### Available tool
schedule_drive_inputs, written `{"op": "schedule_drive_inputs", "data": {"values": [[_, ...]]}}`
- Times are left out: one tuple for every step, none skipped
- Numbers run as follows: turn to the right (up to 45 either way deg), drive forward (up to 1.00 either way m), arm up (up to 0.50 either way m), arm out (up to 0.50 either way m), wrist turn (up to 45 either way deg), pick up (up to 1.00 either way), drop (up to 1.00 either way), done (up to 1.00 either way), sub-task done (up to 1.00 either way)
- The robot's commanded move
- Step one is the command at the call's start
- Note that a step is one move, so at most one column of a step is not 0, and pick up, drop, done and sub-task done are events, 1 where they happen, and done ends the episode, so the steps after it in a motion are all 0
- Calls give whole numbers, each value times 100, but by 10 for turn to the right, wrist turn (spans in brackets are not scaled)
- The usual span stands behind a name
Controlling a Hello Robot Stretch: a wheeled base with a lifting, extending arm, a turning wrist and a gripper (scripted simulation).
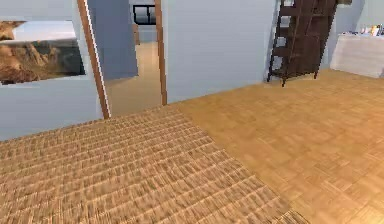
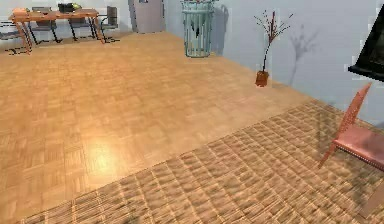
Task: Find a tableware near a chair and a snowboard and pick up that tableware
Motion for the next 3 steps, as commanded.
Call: {"op": "schedule_drive_inputs", "data": {"values": [[-150, 0, 0, 0, 0, 0, 0, 0, 0], [0, 100, 0, 0, 0, 0, 0, 0, 0], [0, 100, 0, 0, 0, 0, 0, 0, 0]]}}
